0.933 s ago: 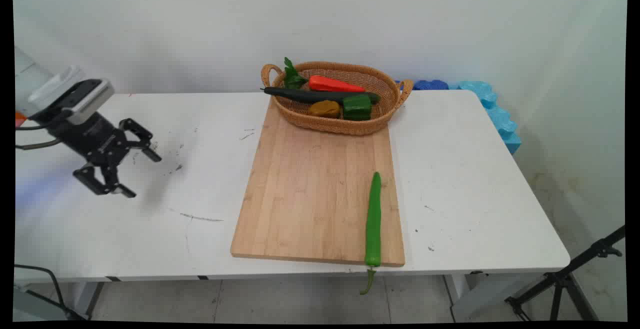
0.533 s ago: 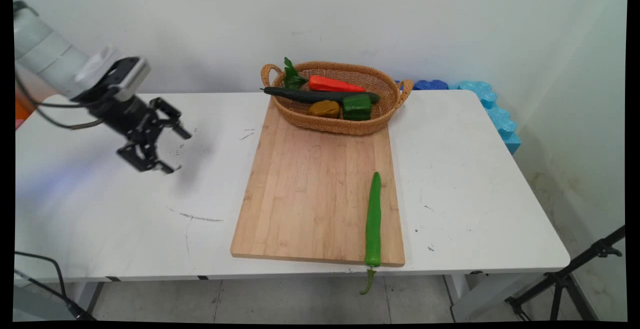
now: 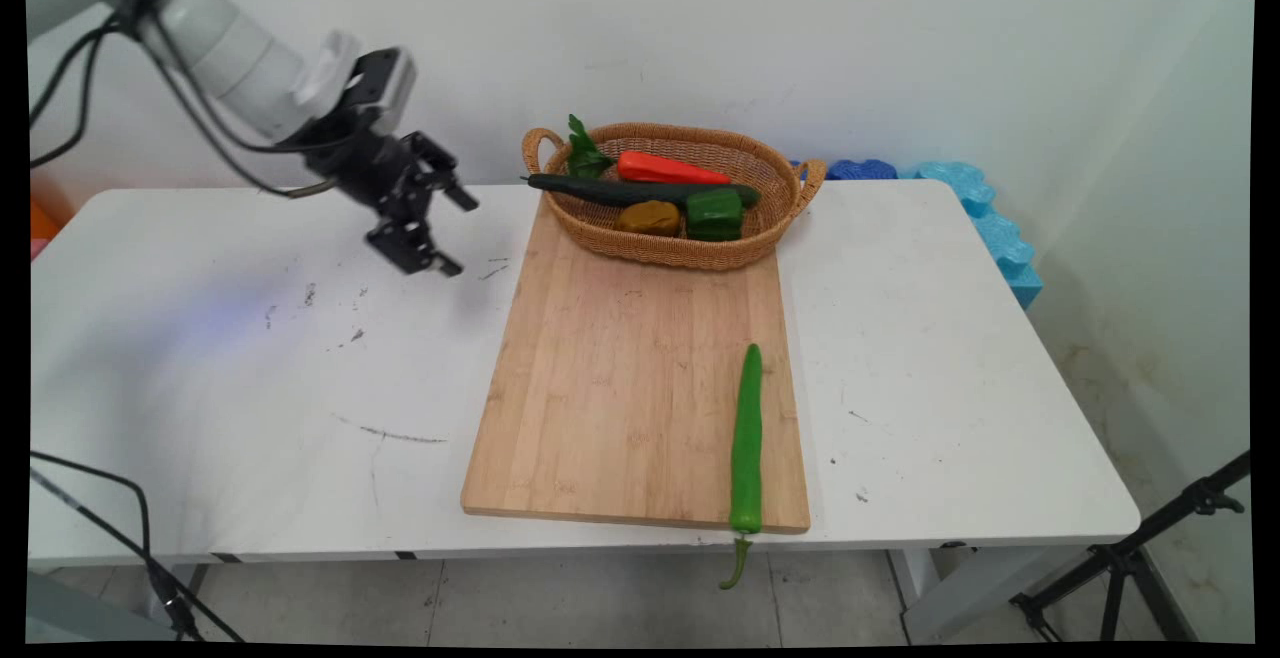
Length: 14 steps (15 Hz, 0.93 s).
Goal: Pick up the cucumber from the vegetable basket
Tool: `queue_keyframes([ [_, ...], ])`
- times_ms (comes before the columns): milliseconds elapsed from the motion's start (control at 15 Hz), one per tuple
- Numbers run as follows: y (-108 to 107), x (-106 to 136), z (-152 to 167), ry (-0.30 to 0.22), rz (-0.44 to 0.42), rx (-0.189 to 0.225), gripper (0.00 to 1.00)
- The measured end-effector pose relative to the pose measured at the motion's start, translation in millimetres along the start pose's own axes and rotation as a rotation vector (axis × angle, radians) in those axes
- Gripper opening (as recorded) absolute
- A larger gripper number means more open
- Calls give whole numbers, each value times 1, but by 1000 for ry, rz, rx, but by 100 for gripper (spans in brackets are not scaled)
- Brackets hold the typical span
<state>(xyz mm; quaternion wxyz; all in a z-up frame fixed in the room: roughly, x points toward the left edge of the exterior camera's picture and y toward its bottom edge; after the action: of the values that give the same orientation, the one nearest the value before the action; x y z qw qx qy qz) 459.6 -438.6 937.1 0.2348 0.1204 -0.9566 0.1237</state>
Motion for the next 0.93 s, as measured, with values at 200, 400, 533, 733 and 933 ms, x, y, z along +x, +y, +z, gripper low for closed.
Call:
queue_keyframes([
  [200,-23,26,18,9,-3,45,100],
  [400,-47,47,36,14,0,86,100],
  [533,-62,59,48,14,5,111,100],
  [733,-82,72,65,13,13,140,100],
  [933,-99,81,83,10,19,160,100],
])
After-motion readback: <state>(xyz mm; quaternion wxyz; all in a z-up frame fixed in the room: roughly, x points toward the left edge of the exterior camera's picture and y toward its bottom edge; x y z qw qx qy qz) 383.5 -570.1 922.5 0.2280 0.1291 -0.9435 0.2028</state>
